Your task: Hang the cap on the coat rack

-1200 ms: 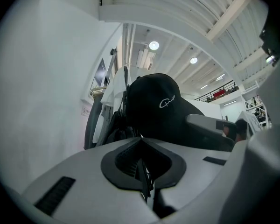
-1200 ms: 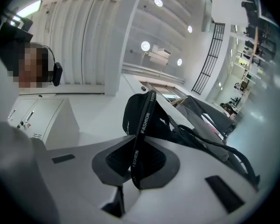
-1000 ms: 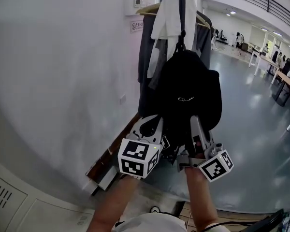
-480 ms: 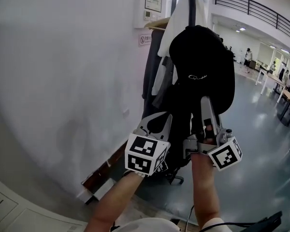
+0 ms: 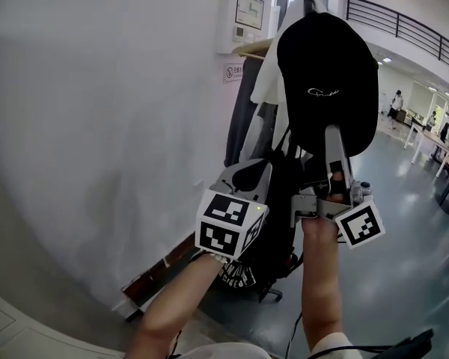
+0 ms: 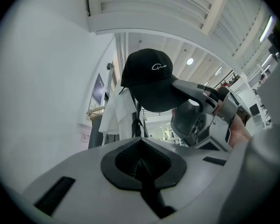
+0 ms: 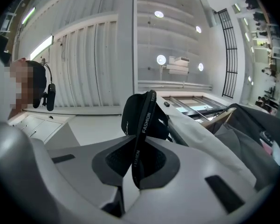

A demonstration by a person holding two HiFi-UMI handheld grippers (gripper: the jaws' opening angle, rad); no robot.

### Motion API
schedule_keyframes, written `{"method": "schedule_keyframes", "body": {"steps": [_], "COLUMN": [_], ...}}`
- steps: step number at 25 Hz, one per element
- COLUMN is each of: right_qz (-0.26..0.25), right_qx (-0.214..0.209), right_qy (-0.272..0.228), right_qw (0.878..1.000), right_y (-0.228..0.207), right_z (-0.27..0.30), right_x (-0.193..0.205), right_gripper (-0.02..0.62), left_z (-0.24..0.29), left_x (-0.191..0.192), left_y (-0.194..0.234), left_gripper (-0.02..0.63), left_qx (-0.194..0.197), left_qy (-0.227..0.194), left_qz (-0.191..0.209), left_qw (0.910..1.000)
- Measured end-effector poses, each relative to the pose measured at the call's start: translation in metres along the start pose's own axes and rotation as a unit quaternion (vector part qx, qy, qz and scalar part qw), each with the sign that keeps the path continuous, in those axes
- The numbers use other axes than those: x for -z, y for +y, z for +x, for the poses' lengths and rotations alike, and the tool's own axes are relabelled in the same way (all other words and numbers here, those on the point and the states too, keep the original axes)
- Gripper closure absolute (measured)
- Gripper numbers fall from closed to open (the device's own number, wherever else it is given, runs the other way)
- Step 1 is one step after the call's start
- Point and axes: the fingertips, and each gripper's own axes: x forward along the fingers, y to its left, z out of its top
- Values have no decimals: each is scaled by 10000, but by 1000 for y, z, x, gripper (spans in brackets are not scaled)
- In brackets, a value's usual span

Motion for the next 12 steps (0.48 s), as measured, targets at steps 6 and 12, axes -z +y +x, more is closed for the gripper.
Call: {"method": "schedule_keyframes", "body": {"steps": [6, 12], "right_qz": [299, 801], "right_qx": [192, 726], "right_qy": [-74, 7], "right_qw": [9993, 9941], "right_y": [-36, -79], "right_z": [-9, -47], "right_x": [9, 39], "right_gripper": [577, 577], "left_z": [9, 17], "left_x": [14, 39], "left_y": [6, 8], "left_gripper": [603, 603], "left_qx": [-66, -29], "left_qy": [64, 237], "left_qz": [-20, -131], "left_qw": [10000, 9996]}}
